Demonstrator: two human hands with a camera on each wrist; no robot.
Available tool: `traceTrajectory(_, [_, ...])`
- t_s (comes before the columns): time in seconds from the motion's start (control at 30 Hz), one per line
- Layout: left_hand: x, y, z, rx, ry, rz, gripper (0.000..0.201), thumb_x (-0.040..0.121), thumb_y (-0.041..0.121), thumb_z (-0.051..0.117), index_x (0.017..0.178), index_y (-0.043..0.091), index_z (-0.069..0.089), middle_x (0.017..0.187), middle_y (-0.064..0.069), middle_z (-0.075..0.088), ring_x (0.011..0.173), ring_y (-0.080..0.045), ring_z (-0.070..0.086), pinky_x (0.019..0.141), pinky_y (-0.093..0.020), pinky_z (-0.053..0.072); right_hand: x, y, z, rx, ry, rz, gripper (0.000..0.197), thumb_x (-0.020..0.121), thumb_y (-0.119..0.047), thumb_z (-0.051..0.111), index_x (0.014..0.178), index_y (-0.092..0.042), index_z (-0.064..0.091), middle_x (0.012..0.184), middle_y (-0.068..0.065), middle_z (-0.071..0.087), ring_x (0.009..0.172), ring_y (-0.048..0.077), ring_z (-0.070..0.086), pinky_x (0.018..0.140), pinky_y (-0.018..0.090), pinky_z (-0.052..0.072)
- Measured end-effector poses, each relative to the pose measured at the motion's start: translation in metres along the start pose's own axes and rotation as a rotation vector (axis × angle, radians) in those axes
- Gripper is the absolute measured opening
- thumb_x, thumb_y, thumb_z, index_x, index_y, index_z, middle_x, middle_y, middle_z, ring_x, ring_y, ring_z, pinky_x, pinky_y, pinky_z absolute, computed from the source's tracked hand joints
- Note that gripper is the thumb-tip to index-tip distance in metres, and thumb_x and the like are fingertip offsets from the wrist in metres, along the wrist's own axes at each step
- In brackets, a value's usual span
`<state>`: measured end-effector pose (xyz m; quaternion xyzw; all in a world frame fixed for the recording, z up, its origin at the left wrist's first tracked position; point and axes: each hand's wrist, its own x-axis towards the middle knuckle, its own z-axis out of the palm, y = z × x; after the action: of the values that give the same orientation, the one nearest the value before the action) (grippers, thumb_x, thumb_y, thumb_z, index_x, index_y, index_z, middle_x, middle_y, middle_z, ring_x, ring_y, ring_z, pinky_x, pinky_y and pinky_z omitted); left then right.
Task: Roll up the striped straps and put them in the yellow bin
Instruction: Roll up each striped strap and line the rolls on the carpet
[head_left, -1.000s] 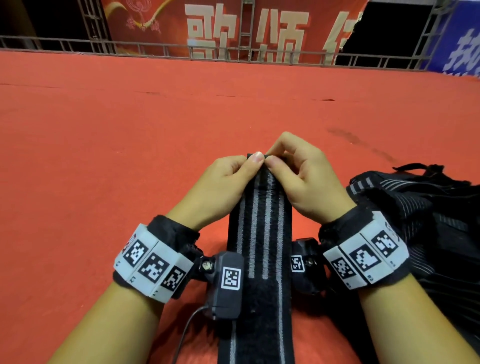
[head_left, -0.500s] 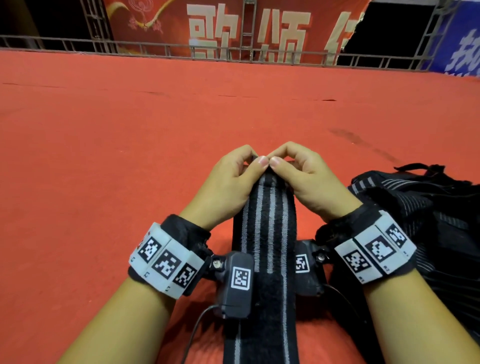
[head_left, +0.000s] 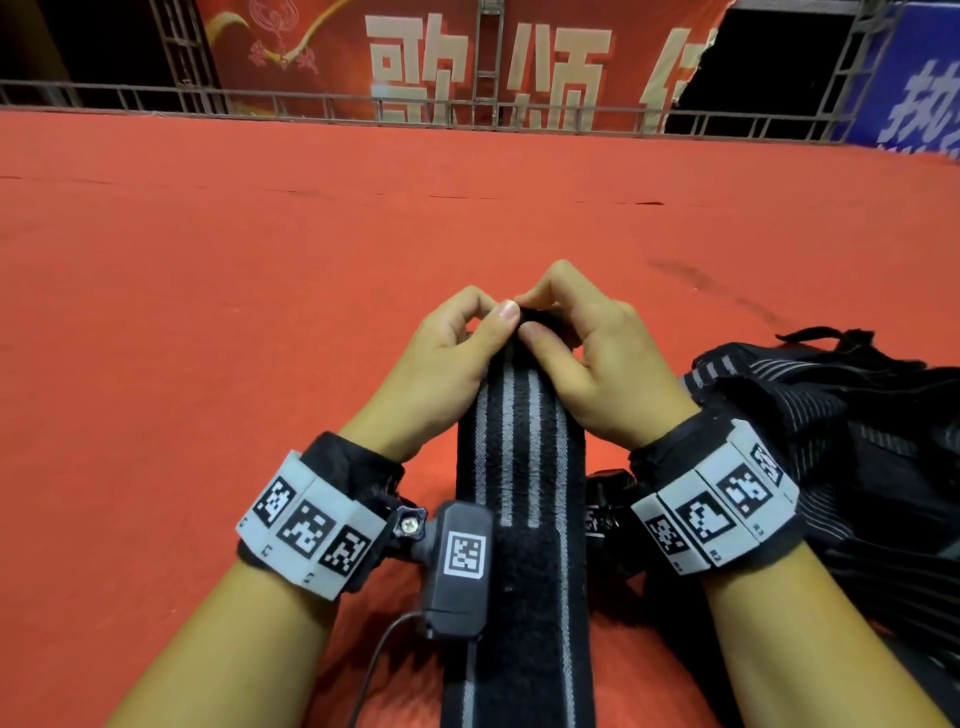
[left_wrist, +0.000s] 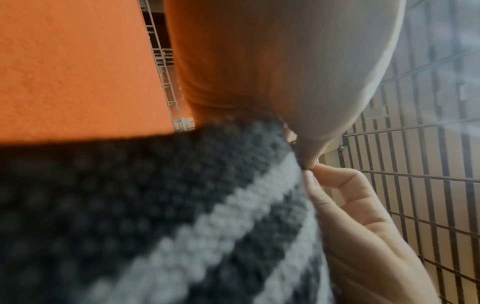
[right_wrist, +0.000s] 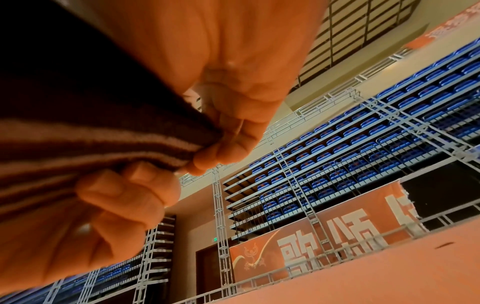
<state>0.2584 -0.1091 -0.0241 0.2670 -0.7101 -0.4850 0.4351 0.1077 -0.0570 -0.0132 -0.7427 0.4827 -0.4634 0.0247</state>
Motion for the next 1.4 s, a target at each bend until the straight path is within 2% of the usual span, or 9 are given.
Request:
traceTrajectory(0.07, [0.0, 0.0, -0.001, 0.019, -0.025, 0.026, 0.021, 0.1, 0.028, 0.053, 0.084, 0.016, 0.051, 0.072, -0.008, 0.056, 0.064, -0.018, 0.051, 0.054, -0.027, 0.042, 0.0, 0.0, 0.0, -0.019, 0.002, 0.003, 0.006, 0.092, -0.009, 0.056, 0.097, -0.009, 0.053, 0.081, -0.004, 0.064, 0.07, 0.004, 0.055, 0.063, 0.014, 0.039])
traceTrajectory(0.23, [0.0, -0.001, -0.007, 0.092, -0.041, 0.117, 0.015, 0.094, 0.029, 0.052, 0.086, 0.017, 0.05, 0.074, -0.018, 0.062, 0.062, -0.015, 0.053, 0.056, -0.03, 0.043, 0.002, 0.001, 0.0, 0.165, -0.062, 0.205, 0.015, 0.094, -0.027, 0.053, 0.101, -0.015, 0.053, 0.077, 0.002, 0.063, 0.062, 0.017, 0.053, 0.058, 0.03, 0.044])
traceTrajectory(0.37, [-0.001, -0.002, -0.007, 0.172, -0.052, 0.153, 0.012, 0.094, 0.031, 0.053, 0.091, 0.02, 0.052, 0.08, -0.017, 0.065, 0.063, -0.012, 0.053, 0.058, -0.031, 0.044, 0.003, 0.007, -0.003, 0.32, -0.139, 0.306, 0.019, 0.099, -0.023, 0.049, 0.095, -0.005, 0.054, 0.071, 0.005, 0.053, 0.059, 0.013, 0.047, 0.05, 0.029, 0.039])
traceTrajectory(0.53, [-0.001, -0.003, -0.006, 0.172, -0.005, 0.079, 0.024, 0.094, 0.043, 0.056, 0.088, 0.019, 0.055, 0.068, -0.003, 0.06, 0.057, -0.01, 0.049, 0.053, -0.028, 0.039, 0.001, 0.011, -0.002, 0.406, -0.113, 0.237, 0.016, 0.092, -0.021, 0.052, 0.094, -0.005, 0.05, 0.083, 0.034, 0.058, 0.066, 0.031, 0.053, 0.059, 0.046, 0.044])
traceTrajectory(0.73, [0.0, 0.001, -0.013, 0.025, -0.049, 0.043, 0.017, 0.093, 0.029, 0.061, 0.092, 0.014, 0.055, 0.078, -0.014, 0.062, 0.071, -0.02, 0.056, 0.062, -0.032, 0.045, -0.001, 0.006, 0.005, 0.293, -0.076, 0.177, 0.014, 0.09, -0.024, 0.056, 0.099, -0.013, 0.053, 0.084, 0.02, 0.064, 0.075, 0.034, 0.061, 0.068, 0.047, 0.05])
traceTrajectory(0.87, [-0.001, 0.001, -0.014, 0.062, -0.023, 0.144, 0.014, 0.09, 0.027, 0.061, 0.092, 0.014, 0.055, 0.089, -0.025, 0.066, 0.077, -0.02, 0.061, 0.069, -0.045, 0.051, 0.0, 0.006, 0.001, 0.428, -0.155, 0.308, 0.025, 0.086, -0.029, 0.058, 0.106, -0.014, 0.055, 0.092, 0.014, 0.065, 0.08, 0.015, 0.06, 0.071, 0.036, 0.052])
traceTrajectory(1.03, [-0.002, -0.002, -0.01, 0.112, -0.007, 0.143, 0.013, 0.091, 0.029, 0.064, 0.095, 0.019, 0.059, 0.083, -0.003, 0.071, 0.074, -0.011, 0.063, 0.067, -0.035, 0.052, -0.001, 0.01, -0.003, 0.392, -0.141, 0.24, 0.018, 0.087, -0.019, 0.06, 0.101, -0.009, 0.052, 0.093, 0.031, 0.06, 0.076, 0.034, 0.062, 0.071, 0.058, 0.05])
traceTrajectory(1.2, [-0.002, 0.002, -0.013, 0.079, -0.025, 0.097, 0.011, 0.093, 0.022, 0.065, 0.097, 0.014, 0.058, 0.067, 0.012, 0.064, 0.063, -0.002, 0.057, 0.058, -0.018, 0.046, -0.001, 0.008, 0.002, 0.202, -0.06, 0.129, 0.015, 0.086, -0.014, 0.06, 0.097, -0.012, 0.051, 0.084, 0.009, 0.063, 0.068, 0.027, 0.057, 0.063, 0.042, 0.049])
traceTrajectory(1.4, [-0.004, -0.001, -0.017, 0.11, -0.024, 0.158, 0.018, 0.087, 0.026, 0.068, 0.098, 0.018, 0.057, 0.096, -0.017, 0.069, 0.083, -0.021, 0.065, 0.08, -0.052, 0.054, 0.0, 0.009, -0.005, 0.447, -0.167, 0.306, 0.03, 0.08, -0.023, 0.065, 0.107, -0.014, 0.058, 0.104, 0.02, 0.065, 0.081, 0.021, 0.066, 0.071, 0.036, 0.057])
